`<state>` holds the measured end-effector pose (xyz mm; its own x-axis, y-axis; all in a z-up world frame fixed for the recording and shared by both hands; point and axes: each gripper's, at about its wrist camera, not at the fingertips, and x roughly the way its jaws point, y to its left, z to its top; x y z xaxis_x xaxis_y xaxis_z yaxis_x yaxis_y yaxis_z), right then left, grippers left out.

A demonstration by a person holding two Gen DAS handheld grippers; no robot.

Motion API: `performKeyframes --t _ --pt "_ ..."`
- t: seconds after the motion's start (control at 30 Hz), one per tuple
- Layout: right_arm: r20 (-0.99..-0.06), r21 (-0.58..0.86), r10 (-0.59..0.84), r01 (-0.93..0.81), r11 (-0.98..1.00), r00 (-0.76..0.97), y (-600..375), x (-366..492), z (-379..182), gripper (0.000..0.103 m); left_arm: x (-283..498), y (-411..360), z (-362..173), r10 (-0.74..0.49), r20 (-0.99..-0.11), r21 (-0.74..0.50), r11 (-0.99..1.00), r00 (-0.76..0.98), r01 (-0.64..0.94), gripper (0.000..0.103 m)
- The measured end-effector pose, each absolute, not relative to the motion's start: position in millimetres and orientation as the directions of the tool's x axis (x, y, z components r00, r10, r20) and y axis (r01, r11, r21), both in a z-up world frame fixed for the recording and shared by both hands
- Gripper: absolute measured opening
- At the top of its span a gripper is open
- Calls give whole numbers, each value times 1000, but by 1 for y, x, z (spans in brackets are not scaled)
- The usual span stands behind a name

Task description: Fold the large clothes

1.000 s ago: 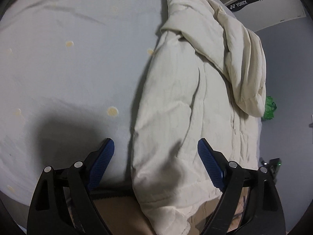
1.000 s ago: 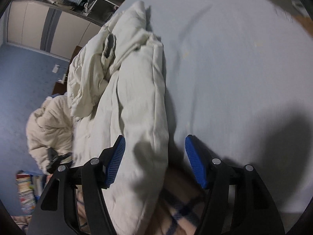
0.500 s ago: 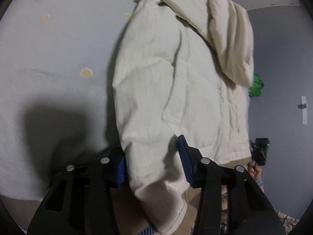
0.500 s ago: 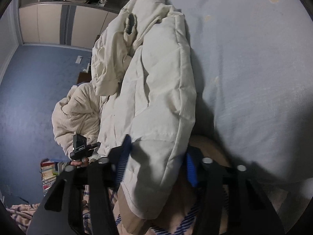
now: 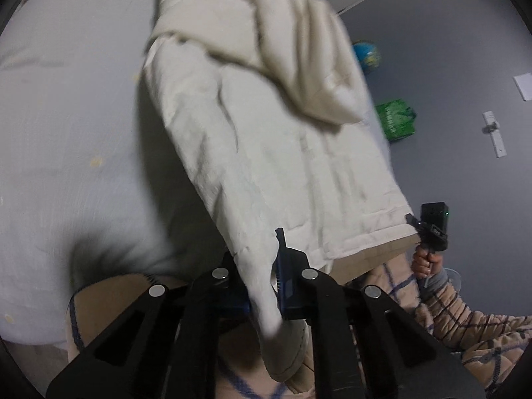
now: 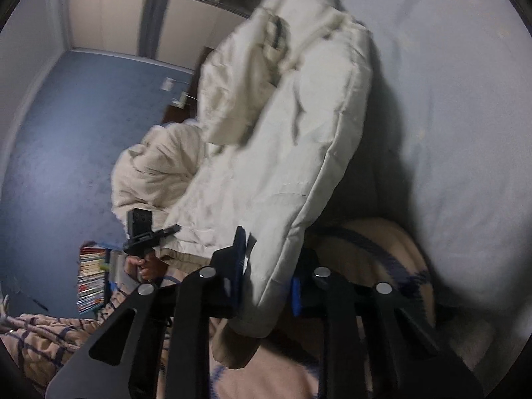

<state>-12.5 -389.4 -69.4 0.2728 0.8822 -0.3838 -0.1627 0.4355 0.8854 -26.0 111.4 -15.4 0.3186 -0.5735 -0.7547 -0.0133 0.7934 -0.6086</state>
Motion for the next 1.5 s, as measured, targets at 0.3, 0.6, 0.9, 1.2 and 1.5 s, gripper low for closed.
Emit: performKeyframes --t 0.3,0.6,0.9,1.2,1.5 --pt "-174 907 908 -297 298 380 -385 25 0 15 10 116 54 -614 -631 -656 748 475 95 9" --pt "-20 917 881 -343 204 472 -389 94 47 15 46 138 86 -630 -523 -716 690 574 105 9" --pt "37 967 814 -225 116 579 -386 177 40 15 94 175 87 -651 -432 -811 583 624 47 11" --pt "-45 988 753 -84 133 657 -371 258 24 15 174 198 76 -610 -460 -817 576 645 -37 11" --pt "-221 975 691 139 173 689 -359 315 -35 15 248 217 32 -542 -573 -785 578 614 -222 19"
